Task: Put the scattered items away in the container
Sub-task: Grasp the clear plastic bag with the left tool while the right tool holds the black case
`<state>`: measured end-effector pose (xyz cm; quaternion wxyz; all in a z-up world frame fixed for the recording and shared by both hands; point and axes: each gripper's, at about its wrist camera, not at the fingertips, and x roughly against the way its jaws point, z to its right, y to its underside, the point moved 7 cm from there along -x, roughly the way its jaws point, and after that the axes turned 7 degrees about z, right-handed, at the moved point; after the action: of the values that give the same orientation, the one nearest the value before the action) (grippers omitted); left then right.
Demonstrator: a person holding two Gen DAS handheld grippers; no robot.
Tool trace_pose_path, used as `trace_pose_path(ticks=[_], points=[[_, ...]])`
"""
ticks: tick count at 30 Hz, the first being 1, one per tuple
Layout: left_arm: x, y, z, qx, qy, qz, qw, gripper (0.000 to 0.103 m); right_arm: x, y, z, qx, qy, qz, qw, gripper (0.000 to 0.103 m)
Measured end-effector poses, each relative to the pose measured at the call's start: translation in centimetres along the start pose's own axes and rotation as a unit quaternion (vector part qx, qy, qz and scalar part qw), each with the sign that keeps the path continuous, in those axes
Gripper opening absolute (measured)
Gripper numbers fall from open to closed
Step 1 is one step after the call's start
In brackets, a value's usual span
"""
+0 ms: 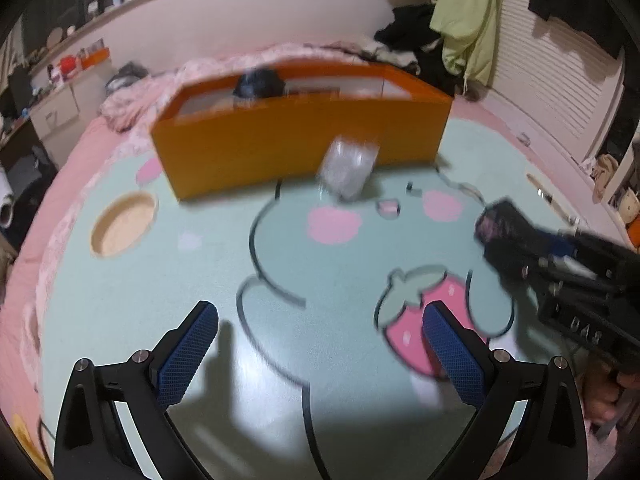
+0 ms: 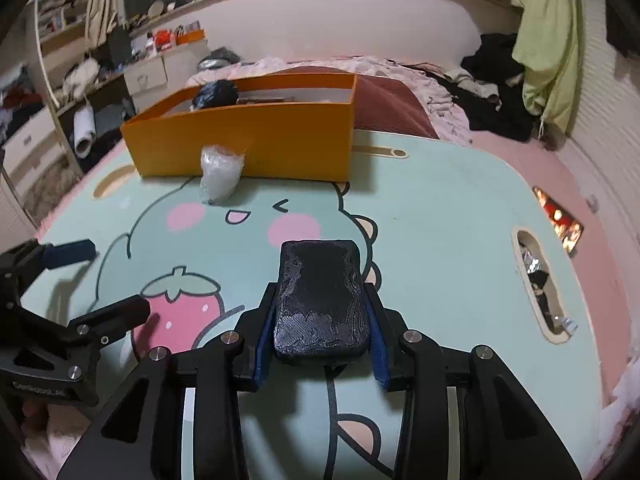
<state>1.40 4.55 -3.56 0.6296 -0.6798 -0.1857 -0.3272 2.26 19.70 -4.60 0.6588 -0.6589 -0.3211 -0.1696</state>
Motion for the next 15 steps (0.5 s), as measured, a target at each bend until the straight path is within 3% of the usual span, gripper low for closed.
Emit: trace_pose_path(ticks=[5, 9, 12, 14, 15], points=[[-1.6, -3.9, 0.4, -0.018, -0.001, 0.01, 0.9998, 0.103, 0.0, -0.2, 0.5, -0.03, -0.019, 0.006, 0.999, 0.04], [-3.8, -5.6, 1.1, -0.04, -0.011, -0.001, 0.9991, 0.087, 0.0, -0.4, 0.3, -0.03, -0.018, 0.006, 0.999, 0.04], [-5.6, -6.4, 1.7, -0.045, -0.008, -0.011, 0.9989, 0.082, 0.0, -0.5, 0.3, -0.03, -0.019, 0.006, 0.999, 0.04], [-6.6, -6.5, 1.8, -0.04, -0.006, -0.025, 0.9989, 0.063, 0.0, -0.4, 0.4, -0.031, -0.02, 0.006, 0.999, 0.04], [-7.0, -6.5, 1.8, -0.036, -0.001, -0.034, 0.9988, 0.039, 0.0, -0.4, 0.4, -0.03, -0.02, 0.006, 0.999, 0.04]])
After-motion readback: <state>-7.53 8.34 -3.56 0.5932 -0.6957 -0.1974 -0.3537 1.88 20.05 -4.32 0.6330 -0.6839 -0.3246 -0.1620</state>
